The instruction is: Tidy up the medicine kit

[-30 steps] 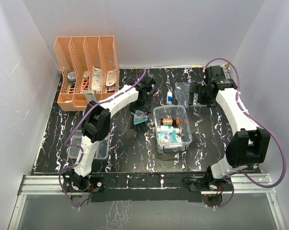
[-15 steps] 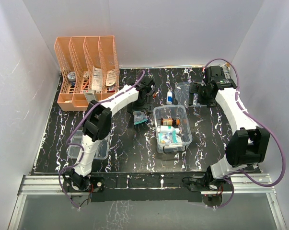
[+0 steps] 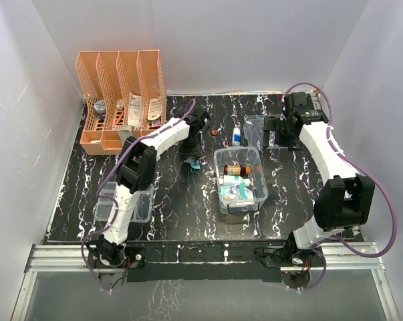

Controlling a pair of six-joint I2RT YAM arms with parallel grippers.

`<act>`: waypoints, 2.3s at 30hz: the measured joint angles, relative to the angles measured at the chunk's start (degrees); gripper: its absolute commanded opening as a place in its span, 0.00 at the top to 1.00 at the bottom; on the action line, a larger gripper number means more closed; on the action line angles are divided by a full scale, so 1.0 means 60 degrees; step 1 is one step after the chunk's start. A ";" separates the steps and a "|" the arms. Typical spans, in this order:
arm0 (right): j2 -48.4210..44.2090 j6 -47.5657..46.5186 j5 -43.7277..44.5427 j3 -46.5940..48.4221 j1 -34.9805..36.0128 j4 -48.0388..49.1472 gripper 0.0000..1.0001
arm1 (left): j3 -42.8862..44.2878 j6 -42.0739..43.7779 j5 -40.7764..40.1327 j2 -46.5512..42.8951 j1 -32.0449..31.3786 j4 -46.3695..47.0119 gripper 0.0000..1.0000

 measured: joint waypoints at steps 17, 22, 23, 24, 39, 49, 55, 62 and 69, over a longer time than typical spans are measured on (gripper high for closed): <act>0.0000 0.0113 0.0368 0.0000 -0.0007 0.0033 0.02 | 0.1752 0.1789 0.0313 -0.0044 0.0055 -0.0073 1.00; 0.0055 0.0415 0.0721 0.0004 -0.0127 0.0106 0.02 | 0.2845 0.3574 0.1515 -0.0678 0.0138 0.0175 1.00; 0.0091 0.0477 0.0765 0.0015 -0.0153 0.0120 0.02 | 0.3162 0.3949 0.2022 -0.0794 0.0164 0.0051 1.00; 0.0149 0.0535 0.0816 0.0033 -0.0175 0.0153 0.02 | 0.3399 0.4186 0.2401 -0.0852 0.0178 -0.0055 1.00; 0.0637 0.1035 0.1126 0.0208 -0.0255 0.0506 0.02 | 0.4320 0.8302 0.6710 -0.1111 -0.1370 -0.2739 1.00; 0.0634 0.1027 0.1253 0.0204 -0.0452 0.0503 0.02 | 0.4320 1.0375 0.7766 -0.1045 -0.2324 -0.3544 1.00; 0.0543 0.0911 0.1188 0.0197 -0.0466 0.0488 0.02 | 0.4218 1.1052 0.8054 -0.0652 -0.2594 -0.3690 1.00; 0.0146 0.0678 0.1177 0.0069 -0.0576 0.0459 0.02 | 0.3916 1.1956 0.8218 -0.0310 -0.2940 -0.4036 1.00; -0.0160 0.0488 0.1177 -0.0178 -0.1016 0.0335 0.02 | 0.3923 1.2546 0.8193 0.0197 -0.3162 -0.4178 1.00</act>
